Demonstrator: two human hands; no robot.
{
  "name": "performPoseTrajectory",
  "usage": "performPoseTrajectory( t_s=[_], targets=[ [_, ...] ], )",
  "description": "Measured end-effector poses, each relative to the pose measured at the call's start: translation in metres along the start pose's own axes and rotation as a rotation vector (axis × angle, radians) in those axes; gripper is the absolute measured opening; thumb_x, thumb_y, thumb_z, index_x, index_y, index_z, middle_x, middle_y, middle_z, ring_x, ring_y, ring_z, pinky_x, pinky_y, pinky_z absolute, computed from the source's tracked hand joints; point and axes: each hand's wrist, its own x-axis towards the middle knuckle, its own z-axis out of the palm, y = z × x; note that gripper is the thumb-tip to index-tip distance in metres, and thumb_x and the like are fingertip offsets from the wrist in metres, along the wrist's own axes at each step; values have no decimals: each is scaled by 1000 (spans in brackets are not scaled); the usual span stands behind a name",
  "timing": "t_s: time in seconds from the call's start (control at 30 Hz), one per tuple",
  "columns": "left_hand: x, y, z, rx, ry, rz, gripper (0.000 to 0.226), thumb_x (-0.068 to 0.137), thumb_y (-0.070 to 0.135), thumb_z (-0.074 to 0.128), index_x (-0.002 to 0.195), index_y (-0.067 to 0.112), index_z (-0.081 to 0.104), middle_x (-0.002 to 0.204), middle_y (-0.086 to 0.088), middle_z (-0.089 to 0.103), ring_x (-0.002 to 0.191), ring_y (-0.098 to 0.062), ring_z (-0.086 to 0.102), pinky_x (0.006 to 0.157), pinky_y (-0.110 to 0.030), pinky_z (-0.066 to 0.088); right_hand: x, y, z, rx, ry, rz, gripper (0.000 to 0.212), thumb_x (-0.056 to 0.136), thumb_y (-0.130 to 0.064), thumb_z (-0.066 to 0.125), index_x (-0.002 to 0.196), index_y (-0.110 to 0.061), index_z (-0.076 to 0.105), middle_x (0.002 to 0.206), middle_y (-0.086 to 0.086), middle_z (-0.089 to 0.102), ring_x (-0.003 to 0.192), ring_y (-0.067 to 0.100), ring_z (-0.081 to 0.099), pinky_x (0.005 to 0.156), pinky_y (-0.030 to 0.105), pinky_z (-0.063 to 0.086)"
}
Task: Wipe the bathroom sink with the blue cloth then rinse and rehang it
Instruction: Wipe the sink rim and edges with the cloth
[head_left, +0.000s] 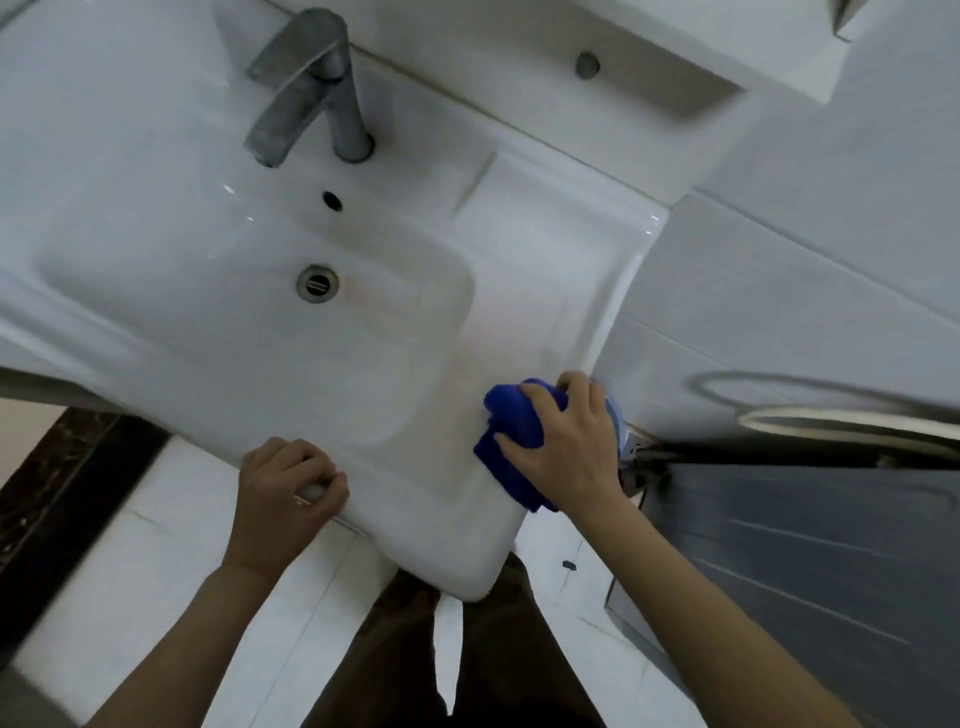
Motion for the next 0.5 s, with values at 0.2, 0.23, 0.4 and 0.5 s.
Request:
performPoseTrajectory(
  t_s=[0.2, 0.23, 0.4, 0.5],
  targets=[
    [0, 2, 3, 48, 23, -13, 26, 82, 21, 61, 58, 11, 61, 68, 3, 62, 65, -22, 51, 63, -41, 42, 105, 63, -6, 138, 137, 106, 25, 77, -33, 69, 95, -16, 69, 99, 14, 48, 85, 32, 50, 67, 43, 50],
    [0, 3, 3, 62, 25, -8, 26, 82, 22, 60, 59, 10, 60, 69, 2, 61, 65, -22, 51, 63, -41, 42, 125, 73, -9, 132, 134, 126, 26, 78, -34, 67, 98, -17, 68, 101, 14, 48, 86, 32, 49, 69, 43, 50],
    [2, 5, -1, 116, 6, 7, 28, 83, 22, 58, 58, 9, 60, 68, 1, 59, 64, -22, 50, 63, -38, 38, 117, 67, -11, 129, 182, 128, 22, 78, -32, 68, 91, -14, 66, 97, 14, 48, 81, 30, 48, 66, 41, 48],
    [2, 7, -2, 137, -3, -15, 28, 82, 22, 59, 57, 9, 58, 69, 1, 59, 64, -22, 49, 64, -36, 37, 46, 32, -6, 131, 46, 79, 26, 78, -35, 69, 96, -17, 67, 103, 11, 48, 87, 29, 49, 67, 34, 46]
  ],
)
